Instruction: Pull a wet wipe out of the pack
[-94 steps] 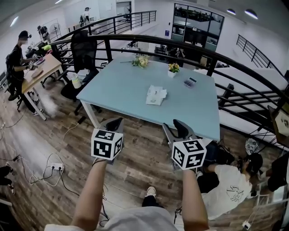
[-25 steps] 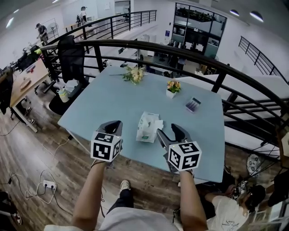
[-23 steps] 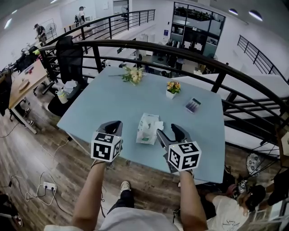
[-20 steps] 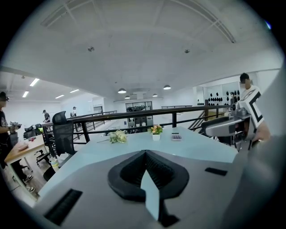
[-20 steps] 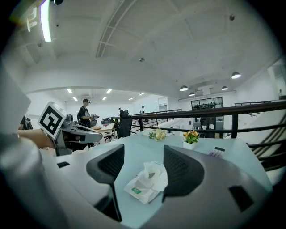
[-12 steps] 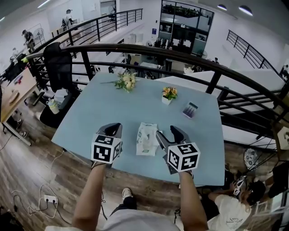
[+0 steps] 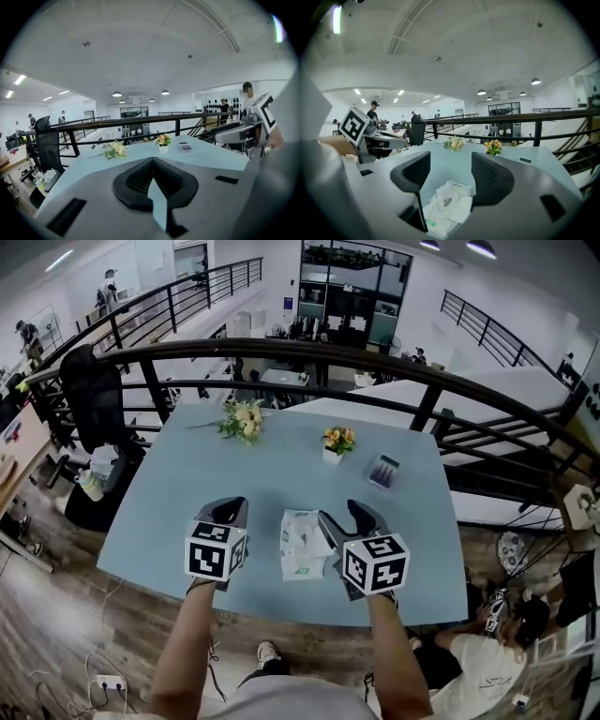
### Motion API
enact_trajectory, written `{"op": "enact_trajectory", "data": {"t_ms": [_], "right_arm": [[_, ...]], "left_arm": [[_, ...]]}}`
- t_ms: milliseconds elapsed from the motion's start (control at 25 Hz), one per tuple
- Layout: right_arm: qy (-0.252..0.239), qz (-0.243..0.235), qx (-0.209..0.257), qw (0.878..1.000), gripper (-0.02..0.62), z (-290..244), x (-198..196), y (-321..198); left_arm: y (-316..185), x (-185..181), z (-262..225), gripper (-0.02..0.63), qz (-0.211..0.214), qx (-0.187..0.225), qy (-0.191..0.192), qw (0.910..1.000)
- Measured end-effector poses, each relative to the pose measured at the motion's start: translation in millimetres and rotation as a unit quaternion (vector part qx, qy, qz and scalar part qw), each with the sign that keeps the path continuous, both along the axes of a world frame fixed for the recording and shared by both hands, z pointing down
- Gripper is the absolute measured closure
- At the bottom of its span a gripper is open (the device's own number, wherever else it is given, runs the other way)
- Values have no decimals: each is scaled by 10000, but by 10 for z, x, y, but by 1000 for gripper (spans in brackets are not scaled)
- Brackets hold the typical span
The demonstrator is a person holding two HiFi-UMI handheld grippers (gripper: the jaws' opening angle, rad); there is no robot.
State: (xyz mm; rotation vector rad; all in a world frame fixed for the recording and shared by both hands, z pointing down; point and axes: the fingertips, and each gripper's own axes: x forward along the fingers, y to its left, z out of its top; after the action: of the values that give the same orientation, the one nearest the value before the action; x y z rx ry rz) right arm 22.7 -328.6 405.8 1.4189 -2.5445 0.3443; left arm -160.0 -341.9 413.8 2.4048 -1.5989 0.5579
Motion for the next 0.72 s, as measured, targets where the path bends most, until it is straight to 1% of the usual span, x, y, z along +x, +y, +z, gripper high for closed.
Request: {"op": "enact_trajectory", "data": {"t_ms": [200,440,720], "right_arm": [[35,136,-42,9999,337,54,-72,-72],[31,289,-140,9995,339,146,-184,-170],[81,482,-380,9981,339,353,-259,-262]], "left_arm": [[-133,-40,15,611,179,31,38,9998],[-241,-65,142,611,427,-55,42,9991],[-363,-10,279,611,736,-113,84,9972]]}}
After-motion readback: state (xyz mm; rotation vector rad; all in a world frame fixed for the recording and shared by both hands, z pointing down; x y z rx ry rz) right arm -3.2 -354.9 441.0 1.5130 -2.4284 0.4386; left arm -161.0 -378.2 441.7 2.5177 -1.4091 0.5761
